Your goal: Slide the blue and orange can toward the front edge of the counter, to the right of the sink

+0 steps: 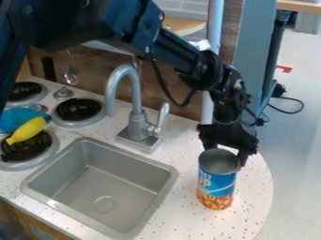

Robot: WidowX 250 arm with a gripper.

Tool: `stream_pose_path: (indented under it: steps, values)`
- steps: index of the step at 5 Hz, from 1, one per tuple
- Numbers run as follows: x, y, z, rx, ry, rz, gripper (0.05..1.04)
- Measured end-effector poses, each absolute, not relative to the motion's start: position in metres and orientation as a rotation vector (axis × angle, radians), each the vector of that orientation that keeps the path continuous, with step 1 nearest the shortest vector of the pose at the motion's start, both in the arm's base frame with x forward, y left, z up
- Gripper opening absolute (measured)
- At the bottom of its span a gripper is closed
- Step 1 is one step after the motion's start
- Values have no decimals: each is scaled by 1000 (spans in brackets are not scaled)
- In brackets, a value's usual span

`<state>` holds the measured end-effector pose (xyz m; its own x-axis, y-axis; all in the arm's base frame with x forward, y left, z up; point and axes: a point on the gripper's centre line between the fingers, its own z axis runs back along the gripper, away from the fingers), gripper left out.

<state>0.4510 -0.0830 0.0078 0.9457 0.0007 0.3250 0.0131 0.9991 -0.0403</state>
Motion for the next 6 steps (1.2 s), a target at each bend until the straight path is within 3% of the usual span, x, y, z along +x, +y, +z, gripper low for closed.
stream_pose_path:
  steps: [6]
  values:
    - [372, -75, 21, -26, -320, -88, 1001]
